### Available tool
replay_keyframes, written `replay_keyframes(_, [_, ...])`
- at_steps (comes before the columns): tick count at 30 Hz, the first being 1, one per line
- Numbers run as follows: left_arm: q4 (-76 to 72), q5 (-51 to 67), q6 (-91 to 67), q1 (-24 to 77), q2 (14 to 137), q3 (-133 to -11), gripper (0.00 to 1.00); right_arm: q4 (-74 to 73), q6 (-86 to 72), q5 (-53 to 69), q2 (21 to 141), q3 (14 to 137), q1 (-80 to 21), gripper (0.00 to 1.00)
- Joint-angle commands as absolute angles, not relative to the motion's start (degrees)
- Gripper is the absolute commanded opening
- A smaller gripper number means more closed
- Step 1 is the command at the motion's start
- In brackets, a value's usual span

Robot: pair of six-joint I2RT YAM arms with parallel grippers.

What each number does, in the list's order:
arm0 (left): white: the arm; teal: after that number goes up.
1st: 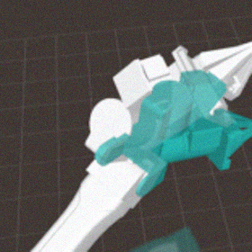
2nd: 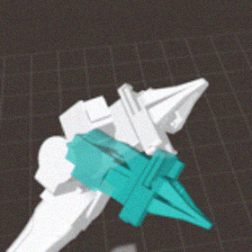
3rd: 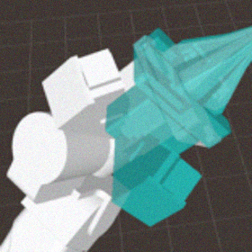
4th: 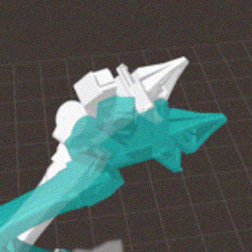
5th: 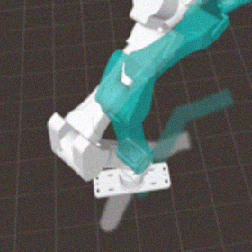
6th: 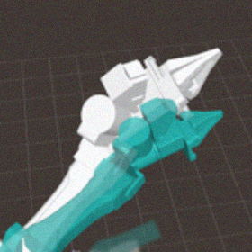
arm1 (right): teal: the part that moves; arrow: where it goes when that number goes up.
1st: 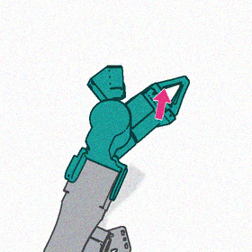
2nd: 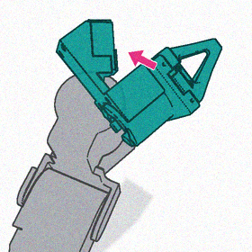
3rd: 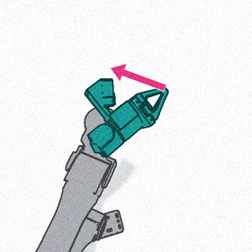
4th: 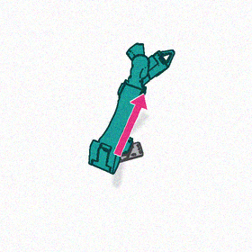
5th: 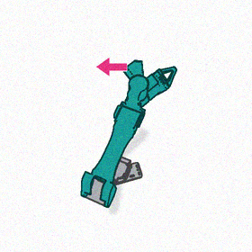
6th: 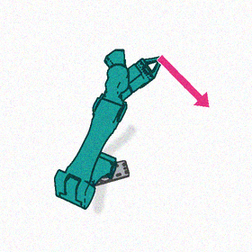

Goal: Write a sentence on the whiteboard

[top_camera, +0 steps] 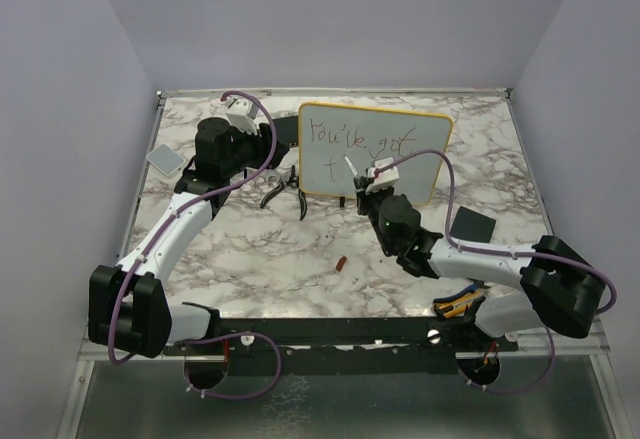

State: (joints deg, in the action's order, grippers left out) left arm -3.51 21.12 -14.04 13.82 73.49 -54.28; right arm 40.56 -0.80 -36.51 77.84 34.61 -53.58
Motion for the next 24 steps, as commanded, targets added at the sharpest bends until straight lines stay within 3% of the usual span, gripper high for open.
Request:
replay_keyframes(1, [-4.04,20.59,-14.11,13.36,72.38,-53.52,0.48,41.93,1.09,-38.84,80.34,36.34,-53.96,0.0])
replay_keyframes(24, [-4.02,20.68,-14.07,13.4,72.33,-53.53,0.48,32.22,-12.11,-34.05,83.52,34.1,-54.31,0.01])
